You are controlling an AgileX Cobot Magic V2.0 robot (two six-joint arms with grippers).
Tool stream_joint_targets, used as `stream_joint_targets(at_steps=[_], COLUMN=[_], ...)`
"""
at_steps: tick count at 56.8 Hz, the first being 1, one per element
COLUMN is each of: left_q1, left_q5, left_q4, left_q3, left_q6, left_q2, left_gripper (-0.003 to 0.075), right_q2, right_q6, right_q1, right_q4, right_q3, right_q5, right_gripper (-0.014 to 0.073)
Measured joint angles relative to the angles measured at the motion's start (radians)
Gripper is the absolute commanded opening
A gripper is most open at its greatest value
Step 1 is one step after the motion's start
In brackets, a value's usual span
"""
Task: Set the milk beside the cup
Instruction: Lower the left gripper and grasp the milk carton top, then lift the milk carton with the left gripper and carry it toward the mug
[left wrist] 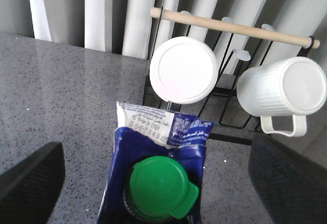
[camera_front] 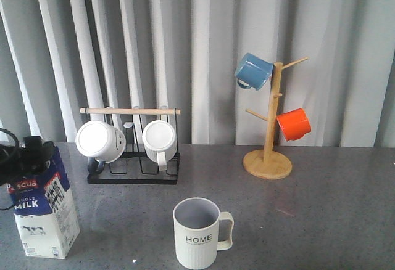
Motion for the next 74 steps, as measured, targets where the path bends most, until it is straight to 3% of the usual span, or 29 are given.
stream_joint_targets(at_steps=[15,32,47,61,74], left_q1=[0.000,0.000,0.000,0.000,0.000], left_q5=[-0.029,-0.043,-0.045,-0.022,-0.024], left_q4=[-0.003,-0.003,-0.003,-0.003,-0.003], left_q3=[0.000,0.000,0.000,-0.001,-0.001], left_q6=[0.001,0.001,0.001,0.002,0.002], left_q2=[0.077,0.128,0.128,0.113,0.003], left_gripper=[0.0676,0.0428,0.0297,0.0237,0.0235], right_q2=[0.000,0.000,0.000,0.000,0.000], right_q6=[0.000,0.000,0.000,0.000,0.000], right_q1=[0.000,0.000,0.000,0.000,0.000], right_q4=[0.000,0.000,0.000,0.000,0.000], right_q3=[0.000,0.000,0.000,0.000,0.000], right_q5=[0.000,0.000,0.000,0.000,0.000], right_gripper=[-0.0008,-0.0008,-0.0008,-0.0008,-0.0008])
